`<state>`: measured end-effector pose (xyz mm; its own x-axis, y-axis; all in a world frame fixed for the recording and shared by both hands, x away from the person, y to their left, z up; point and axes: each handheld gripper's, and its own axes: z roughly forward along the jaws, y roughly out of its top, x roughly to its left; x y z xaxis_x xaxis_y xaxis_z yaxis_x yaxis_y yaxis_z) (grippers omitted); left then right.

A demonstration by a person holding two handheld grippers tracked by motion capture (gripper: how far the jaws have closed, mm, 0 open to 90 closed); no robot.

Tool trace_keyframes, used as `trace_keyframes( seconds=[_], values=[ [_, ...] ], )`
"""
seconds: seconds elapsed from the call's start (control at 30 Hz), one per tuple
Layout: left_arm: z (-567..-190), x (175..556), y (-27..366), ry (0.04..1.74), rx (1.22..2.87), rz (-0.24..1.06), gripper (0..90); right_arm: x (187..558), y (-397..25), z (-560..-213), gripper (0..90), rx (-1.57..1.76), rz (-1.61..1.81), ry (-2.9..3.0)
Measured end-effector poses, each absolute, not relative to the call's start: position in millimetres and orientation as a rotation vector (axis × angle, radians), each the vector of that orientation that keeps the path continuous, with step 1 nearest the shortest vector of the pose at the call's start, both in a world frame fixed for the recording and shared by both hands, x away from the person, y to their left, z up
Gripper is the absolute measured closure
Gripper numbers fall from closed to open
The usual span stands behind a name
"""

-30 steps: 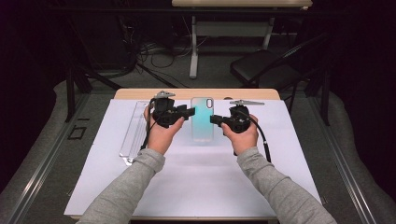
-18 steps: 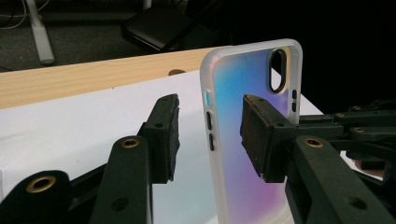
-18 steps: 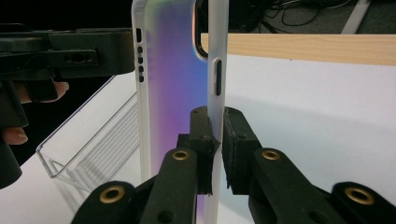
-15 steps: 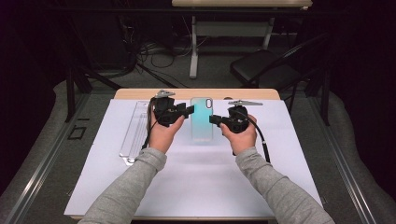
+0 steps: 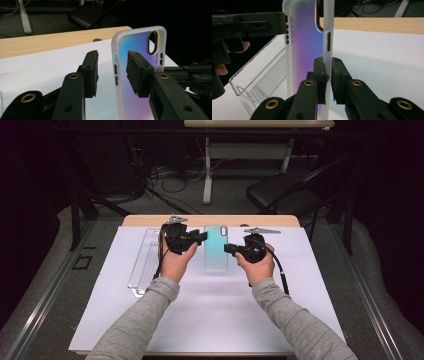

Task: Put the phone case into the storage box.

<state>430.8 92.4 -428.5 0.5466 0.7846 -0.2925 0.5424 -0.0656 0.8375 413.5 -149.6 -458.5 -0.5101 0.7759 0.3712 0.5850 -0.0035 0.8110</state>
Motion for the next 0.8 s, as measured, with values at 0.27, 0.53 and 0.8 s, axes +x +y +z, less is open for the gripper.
trace_keyframes(
  seconds=[0.27,0.53,0.8],
  values=[
    [-428.4,432.0,92.1,1.118,1.733,0.285,63.7,413.4,-148.8,-459.2,83.4,1.441,1.527,2.08],
    [-428.4,433.9,91.3,1.12,1.734,0.279,65.8,413.2,-147.5,-460.7,83.4,1.438,1.521,2.09],
    [-429.5,436.4,91.4,1.128,1.734,0.269,67.8,412.6,-147.0,-461.7,83.4,1.438,1.52,2.095]
  ],
)
